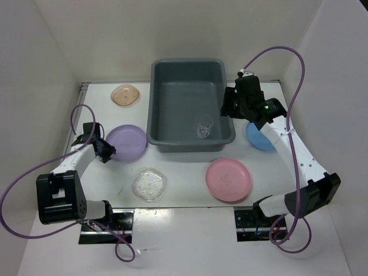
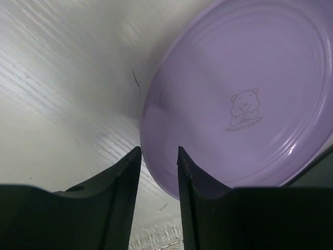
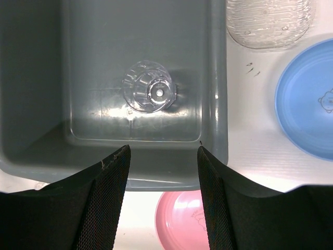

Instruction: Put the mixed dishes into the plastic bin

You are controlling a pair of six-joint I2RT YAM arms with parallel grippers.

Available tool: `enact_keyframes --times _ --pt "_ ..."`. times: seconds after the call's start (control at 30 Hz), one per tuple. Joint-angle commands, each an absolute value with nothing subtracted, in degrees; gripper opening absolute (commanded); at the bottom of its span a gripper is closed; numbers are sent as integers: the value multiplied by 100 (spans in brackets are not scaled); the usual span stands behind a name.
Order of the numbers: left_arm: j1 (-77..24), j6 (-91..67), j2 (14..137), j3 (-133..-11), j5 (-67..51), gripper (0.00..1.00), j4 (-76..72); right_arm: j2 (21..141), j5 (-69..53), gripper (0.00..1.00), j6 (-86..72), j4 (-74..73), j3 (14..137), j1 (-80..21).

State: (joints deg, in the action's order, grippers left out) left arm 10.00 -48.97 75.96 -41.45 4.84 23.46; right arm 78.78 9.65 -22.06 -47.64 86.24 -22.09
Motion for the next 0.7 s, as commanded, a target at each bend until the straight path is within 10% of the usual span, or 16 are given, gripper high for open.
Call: enact_keyframes --times 0.0,0.23,0.43,0.67 --pt "1028 -5150 7734 -4034 545 41 2040 7849 984 60 -2101 -4816 8718 -2171" --pt "1028 -5326 7857 -3920 598 38 1969 7901 1037 60 -2048 -4869 8833 -2171" --pt "1028 -5493 7910 -3867 790 0 1854 7954 1037 60 -2048 -4869 8938 -2171" --pt "1028 -5371 7437 -4850 1475 0 2845 7954 932 61 -2048 -4869 8833 -2171"
